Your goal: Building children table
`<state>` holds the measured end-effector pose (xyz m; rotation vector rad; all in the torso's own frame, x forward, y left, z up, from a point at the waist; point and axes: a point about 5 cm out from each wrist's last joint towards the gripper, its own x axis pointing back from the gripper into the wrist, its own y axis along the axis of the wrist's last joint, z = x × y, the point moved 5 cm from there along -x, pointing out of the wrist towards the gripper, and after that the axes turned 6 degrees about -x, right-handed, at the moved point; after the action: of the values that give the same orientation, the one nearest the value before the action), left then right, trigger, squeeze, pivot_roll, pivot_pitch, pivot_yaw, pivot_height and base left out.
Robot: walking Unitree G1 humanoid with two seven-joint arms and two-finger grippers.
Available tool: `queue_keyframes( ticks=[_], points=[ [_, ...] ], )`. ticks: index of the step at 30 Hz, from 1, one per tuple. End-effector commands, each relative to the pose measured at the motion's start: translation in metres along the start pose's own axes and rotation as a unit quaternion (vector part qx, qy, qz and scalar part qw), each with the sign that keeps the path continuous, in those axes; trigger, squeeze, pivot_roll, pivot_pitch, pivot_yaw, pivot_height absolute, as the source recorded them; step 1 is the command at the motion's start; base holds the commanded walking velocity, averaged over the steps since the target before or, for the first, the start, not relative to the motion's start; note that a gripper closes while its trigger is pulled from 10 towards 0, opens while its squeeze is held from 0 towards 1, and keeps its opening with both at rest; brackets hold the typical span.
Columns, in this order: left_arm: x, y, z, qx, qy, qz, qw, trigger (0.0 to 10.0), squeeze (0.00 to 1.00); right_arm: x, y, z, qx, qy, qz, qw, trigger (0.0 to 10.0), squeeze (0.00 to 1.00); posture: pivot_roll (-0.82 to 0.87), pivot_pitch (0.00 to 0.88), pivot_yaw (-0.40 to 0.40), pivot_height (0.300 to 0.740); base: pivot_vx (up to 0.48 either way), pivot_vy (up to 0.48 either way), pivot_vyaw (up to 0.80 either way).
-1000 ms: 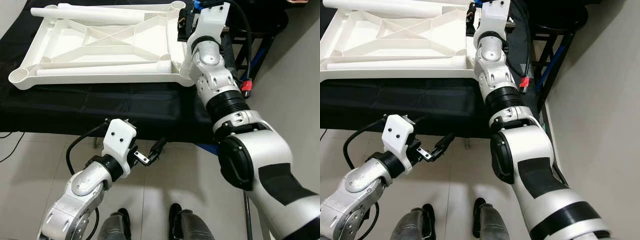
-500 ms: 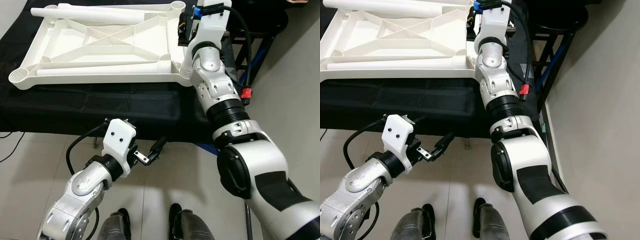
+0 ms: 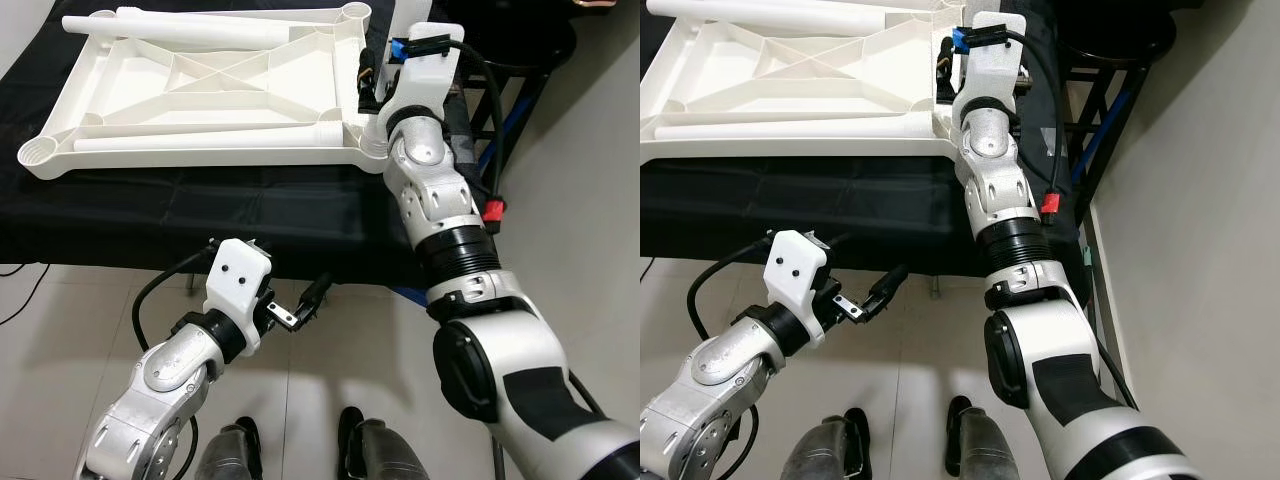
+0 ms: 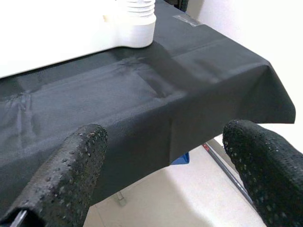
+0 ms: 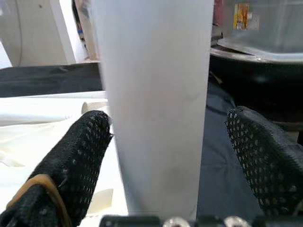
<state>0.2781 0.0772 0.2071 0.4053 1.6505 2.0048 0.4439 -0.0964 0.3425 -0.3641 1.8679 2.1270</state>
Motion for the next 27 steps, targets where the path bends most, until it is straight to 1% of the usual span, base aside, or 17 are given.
queue_keyframes(
  ticks=[1, 6, 8, 10, 12, 13, 14, 18, 21, 23, 25, 27],
  points=[
    [0.003, -0.006, -0.001, -0.001, 0.004, 0.010, 1.000, 10.0, 0.00, 0.005, -0.003, 0.004, 0.002, 0.010, 0.006, 1.000, 10.0, 0.00, 0.17, 0.272, -0.065, 0.740, 0.000, 0.000, 0.00],
    [0.004, -0.006, 0.001, 0.000, 0.007, 0.011, 1.000, 10.0, 0.00, 0.009, -0.003, 0.001, 0.005, 0.009, 0.007, 1.000, 10.0, 0.00, 0.17, 0.272, -0.063, 0.740, 0.000, 0.000, 0.00],
    [0.003, -0.006, 0.000, 0.000, 0.006, 0.010, 1.000, 10.0, 0.00, 0.014, -0.004, -0.001, 0.003, 0.009, 0.011, 1.000, 10.0, 0.00, 0.16, 0.269, -0.061, 0.740, 0.000, 0.000, 0.00],
    [0.003, -0.006, 0.000, 0.000, 0.006, 0.010, 1.000, 10.0, 0.00, 0.014, -0.004, -0.001, 0.003, 0.009, 0.011, 1.000, 10.0, 0.00, 0.16, 0.269, -0.061, 0.740, 0.000, 0.000, 0.00],
    [0.001, -0.007, 0.000, -0.001, 0.005, 0.009, 1.000, 10.0, 0.00, 0.019, -0.011, 0.001, -0.003, 0.015, 0.025, 1.000, 10.0, 0.00, 0.16, 0.264, -0.059, 0.740, 0.000, 0.000, 0.00],
    [0.001, -0.007, 0.000, -0.001, 0.005, 0.009, 1.000, 10.0, 0.00, 0.019, -0.011, 0.001, -0.003, 0.015, 0.025, 1.000, 10.0, 0.00, 0.16, 0.264, -0.059, 0.740, 0.000, 0.000, 0.00],
    [0.000, -0.007, 0.001, -0.003, 0.004, 0.009, 1.000, 10.0, 0.00, 0.023, -0.016, 0.003, -0.005, 0.019, 0.035, 0.999, 10.0, 0.00, 0.16, 0.263, -0.060, 0.740, 0.000, 0.000, 0.00],
    [0.000, -0.007, 0.001, -0.003, 0.004, 0.009, 1.000, 10.0, 0.00, 0.025, -0.017, 0.003, -0.005, 0.020, 0.038, 0.999, 10.0, 0.00, 0.16, 0.263, -0.060, 0.740, 0.000, 0.000, 0.00],
    [0.000, -0.007, 0.002, -0.003, 0.006, 0.008, 1.000, 10.0, 0.00, 0.034, -0.020, 0.004, -0.017, 0.034, 0.047, 0.998, 10.0, 0.00, 0.16, 0.258, -0.058, 0.740, 0.000, 0.000, 0.00],
    [0.000, -0.007, 0.002, -0.002, 0.007, 0.007, 1.000, 10.0, 0.00, 0.036, -0.020, 0.005, -0.021, 0.037, 0.050, 0.998, 10.0, 0.00, 0.16, 0.258, -0.058, 0.740, 0.000, 0.000, 0.00],
    [0.000, -0.007, 0.003, 0.000, 0.011, 0.007, 1.000, 10.0, 0.00, 0.038, -0.020, 0.002, -0.015, 0.038, 0.050, 0.998, 10.0, 0.00, 0.16, 0.253, -0.055, 0.740, 0.000, 0.000, 0.00],
    [0.000, -0.008, 0.005, 0.002, 0.015, 0.007, 1.000, 10.0, 0.00, 0.044, -0.023, -0.003, -0.006, 0.038, 0.052, 0.998, 10.0, 0.00, 0.16, 0.247, -0.059, 0.740, 0.000, 0.000, 0.00]
  ],
)
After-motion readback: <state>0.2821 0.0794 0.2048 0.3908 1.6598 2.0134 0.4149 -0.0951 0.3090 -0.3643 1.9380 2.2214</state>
